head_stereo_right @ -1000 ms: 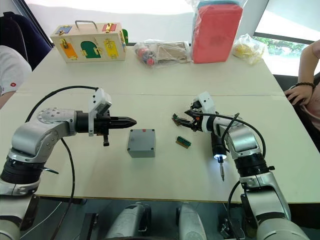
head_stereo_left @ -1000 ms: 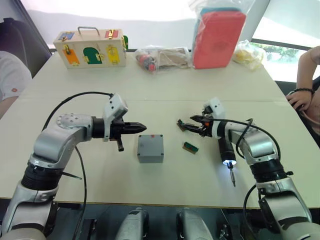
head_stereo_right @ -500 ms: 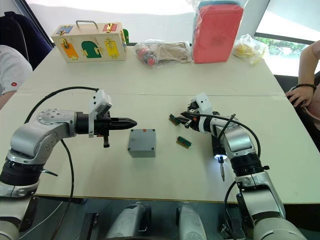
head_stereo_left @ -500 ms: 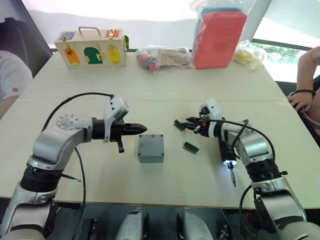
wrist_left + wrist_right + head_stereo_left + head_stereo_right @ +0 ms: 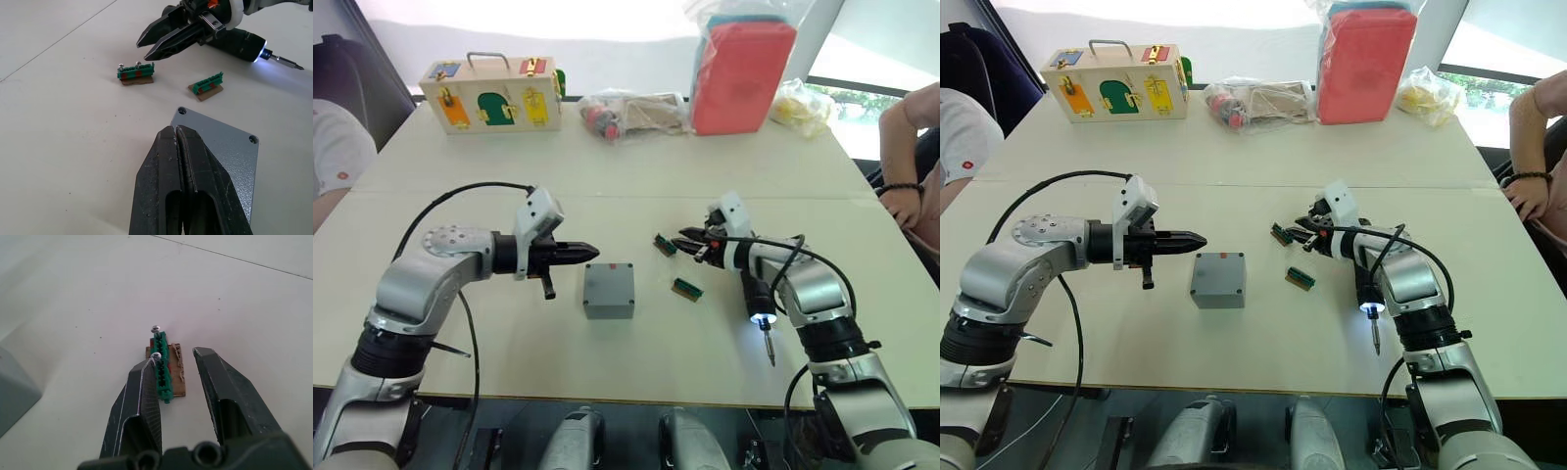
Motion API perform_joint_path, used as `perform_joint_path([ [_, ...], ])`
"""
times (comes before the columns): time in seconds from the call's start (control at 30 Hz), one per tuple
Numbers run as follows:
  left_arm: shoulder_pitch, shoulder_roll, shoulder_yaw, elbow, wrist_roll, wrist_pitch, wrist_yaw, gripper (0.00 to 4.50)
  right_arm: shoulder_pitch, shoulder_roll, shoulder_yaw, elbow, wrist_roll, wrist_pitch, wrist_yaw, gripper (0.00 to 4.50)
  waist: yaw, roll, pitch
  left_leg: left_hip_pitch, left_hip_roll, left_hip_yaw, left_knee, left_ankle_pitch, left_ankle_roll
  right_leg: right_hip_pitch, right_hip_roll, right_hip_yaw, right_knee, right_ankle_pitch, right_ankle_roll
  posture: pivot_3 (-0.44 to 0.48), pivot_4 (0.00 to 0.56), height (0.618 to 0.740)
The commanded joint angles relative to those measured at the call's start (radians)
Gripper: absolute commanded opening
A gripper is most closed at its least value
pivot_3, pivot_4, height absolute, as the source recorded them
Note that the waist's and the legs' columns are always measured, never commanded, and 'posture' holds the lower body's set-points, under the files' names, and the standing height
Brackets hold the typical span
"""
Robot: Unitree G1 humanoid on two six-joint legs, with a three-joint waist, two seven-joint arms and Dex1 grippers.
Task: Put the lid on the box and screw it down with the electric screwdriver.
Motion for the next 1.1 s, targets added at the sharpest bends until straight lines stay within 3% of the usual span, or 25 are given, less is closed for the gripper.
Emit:
perform_joint_path([
  [0.03, -0.005, 0.011, 0.003, -0.005, 0.006, -0.023, -0.005, 0.00, -0.008, 0.013, -0.009, -0.029, 0.009, -0.009, -0.003, 1.35, 0.000, 0.000, 0.000, 0.000, 0.000, 0.000, 0.000, 0.000, 0.000, 0.000, 0.000, 0.000, 0.000, 0.000, 0.000, 0.000, 0.150, 0.738],
  [1.07, 0.008, 0.007, 0.001, -0.001, 0.021, -0.029, 0.000, 0.00, -0.041, 0.073, 0.004, 0.065, -0.015, -0.055, -0.003, 1.35, -0.001, 0.000, 0.000, 0.000, 0.000, 0.000, 0.000, 0.000, 0.000, 0.000, 0.000, 0.000, 0.000, 0.000, 0.000, 0.000, 0.150, 0.738],
  [1.1, 0.008, 0.007, 0.001, -0.001, 0.021, -0.029, 0.000, 0.00, -0.043, 0.075, 0.003, 0.068, -0.016, -0.056, -0.005, 1.08, 0.000, 0.000, 0.000, 0.000, 0.000, 0.000, 0.000, 0.000, 0.000, 0.000, 0.000, 0.000, 0.000, 0.000, 0.000, 0.000, 0.150, 0.738],
])
